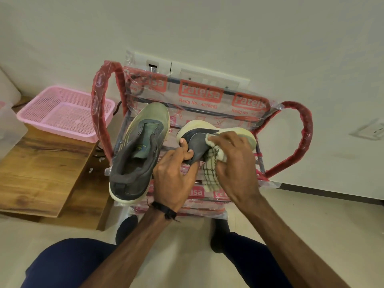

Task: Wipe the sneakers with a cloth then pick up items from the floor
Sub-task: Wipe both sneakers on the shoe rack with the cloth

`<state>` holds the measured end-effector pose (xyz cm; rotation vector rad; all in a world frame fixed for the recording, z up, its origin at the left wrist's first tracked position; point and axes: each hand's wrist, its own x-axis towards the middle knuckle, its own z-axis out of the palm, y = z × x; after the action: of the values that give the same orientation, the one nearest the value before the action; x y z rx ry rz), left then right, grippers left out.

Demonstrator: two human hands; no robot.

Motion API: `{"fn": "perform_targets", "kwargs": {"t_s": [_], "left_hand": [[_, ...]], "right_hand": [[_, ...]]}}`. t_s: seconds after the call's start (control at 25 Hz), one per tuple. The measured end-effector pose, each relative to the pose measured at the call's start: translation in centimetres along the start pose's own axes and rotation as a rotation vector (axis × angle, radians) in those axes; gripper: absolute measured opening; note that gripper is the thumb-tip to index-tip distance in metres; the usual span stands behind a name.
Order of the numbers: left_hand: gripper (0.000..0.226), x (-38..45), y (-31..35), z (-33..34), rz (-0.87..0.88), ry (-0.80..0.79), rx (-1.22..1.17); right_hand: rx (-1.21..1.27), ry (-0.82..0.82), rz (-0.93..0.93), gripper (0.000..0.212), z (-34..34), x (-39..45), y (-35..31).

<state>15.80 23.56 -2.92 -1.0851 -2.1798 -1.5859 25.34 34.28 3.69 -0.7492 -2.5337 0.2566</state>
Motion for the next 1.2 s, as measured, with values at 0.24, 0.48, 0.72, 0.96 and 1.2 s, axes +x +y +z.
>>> {"fn": "perform_targets", "kwargs": {"t_s": [0.24, 0.48, 0.72, 0.96, 1.2], "left_hand": [[0.036, -0.3, -0.1, -0.2, 0.005, -0.004, -0.007], [0.034, -0.7, -0.9, -0.2, -0.038, -0.018, -0.062], [0.022, -0.3, -0.3, 0.0, -0.029, 0.035, -0.051], [0.024, 0.0, 0.1, 0.3, 0.001, 0.023, -0.028], [0.032, -0.2, 0.2, -0.4, 0.038, 0.038, 0.000]], "right_hand": [[-0.045, -0.093, -0.227, 0.055, -0.5, -1.1, -0.3], [-0.071, -0.154, -0.306, 0.061, -0.6, -2.8, -0.8], [-0.057, -0.097, -0.209, 0.054, -0.3, -1.5, -1.0], [-0.033, 0.016, 0.131, 0.055, -0.5, 0.8, 0.5], [-0.021, -0.056, -0.011, 0.050, -0.1, -0.9, 2.5]]}}
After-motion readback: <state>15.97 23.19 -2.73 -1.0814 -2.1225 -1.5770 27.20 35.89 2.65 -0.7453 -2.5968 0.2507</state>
